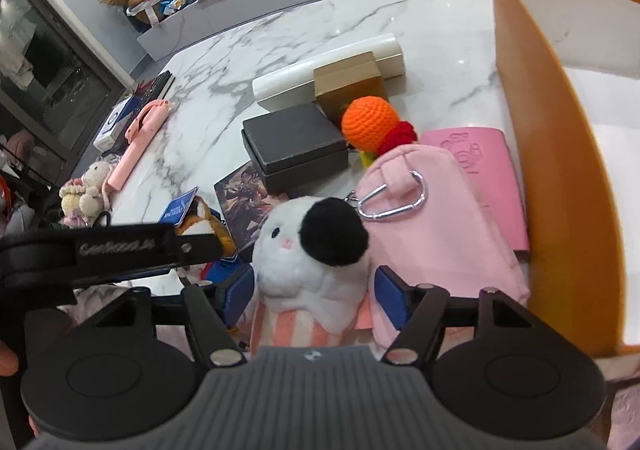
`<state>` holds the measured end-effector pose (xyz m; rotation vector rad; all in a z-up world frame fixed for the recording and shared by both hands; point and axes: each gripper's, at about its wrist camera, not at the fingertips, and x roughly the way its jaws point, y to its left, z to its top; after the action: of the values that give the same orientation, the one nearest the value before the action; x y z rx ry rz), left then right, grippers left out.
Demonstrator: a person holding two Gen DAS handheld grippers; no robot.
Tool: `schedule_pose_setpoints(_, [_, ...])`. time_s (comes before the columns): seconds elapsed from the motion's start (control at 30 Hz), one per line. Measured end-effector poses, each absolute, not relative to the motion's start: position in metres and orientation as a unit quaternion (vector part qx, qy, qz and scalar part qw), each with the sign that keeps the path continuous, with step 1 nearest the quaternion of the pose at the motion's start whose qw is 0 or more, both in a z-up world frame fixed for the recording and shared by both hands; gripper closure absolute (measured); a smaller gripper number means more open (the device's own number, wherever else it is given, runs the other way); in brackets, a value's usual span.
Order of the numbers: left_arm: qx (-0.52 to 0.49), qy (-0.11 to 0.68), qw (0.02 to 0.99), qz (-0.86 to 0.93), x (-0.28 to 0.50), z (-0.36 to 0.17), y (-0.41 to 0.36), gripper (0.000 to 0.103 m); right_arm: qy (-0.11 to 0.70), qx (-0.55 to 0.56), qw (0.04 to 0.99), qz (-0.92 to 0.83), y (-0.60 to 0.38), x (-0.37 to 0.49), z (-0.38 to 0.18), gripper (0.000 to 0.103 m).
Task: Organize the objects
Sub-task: 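Grasp the brown dog plush with the left gripper while the right grasps the white plush, then carry both plush toys over and down into the orange box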
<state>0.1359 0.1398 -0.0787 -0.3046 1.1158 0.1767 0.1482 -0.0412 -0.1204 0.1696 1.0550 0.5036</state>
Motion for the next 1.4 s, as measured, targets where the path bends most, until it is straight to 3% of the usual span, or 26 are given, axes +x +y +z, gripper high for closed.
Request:
schedule_pose_setpoints(0.2, [-0.111,0.542,0.828,0.098,0.145,-0.089,0.128,0.015,0.495,0.061,0.831,0.245,-0.033,0.153,-0.131,0.030])
schedule_pose_setpoints(0.37, [-0.084,0.554,0.821,0.106,0.153,-0.097,0.121,0.014,0.486,0.041,0.835,0.254,-0.028,0.154,-0.133,0.032])
schedule_pose_setpoints(0.53, [-0.069,0.561,0.817,0.113,0.154,-0.103,0.119,0.022,0.480,0.031,0.837,0.260,-0.025,0.153,-0.134,0.033])
schedule_pose_setpoints(0.73, [-0.090,0.537,0.832,0.107,0.144,-0.096,0.124,0.032,0.471,0.019,0.839,0.270,-0.024,0.150,-0.131,0.042])
schedule_pose_setpoints(1.4, [-0.109,0.425,0.899,-0.007,0.089,0.005,0.118,0.035,0.379,0.036,0.873,0.305,-0.071,0.109,-0.044,0.043])
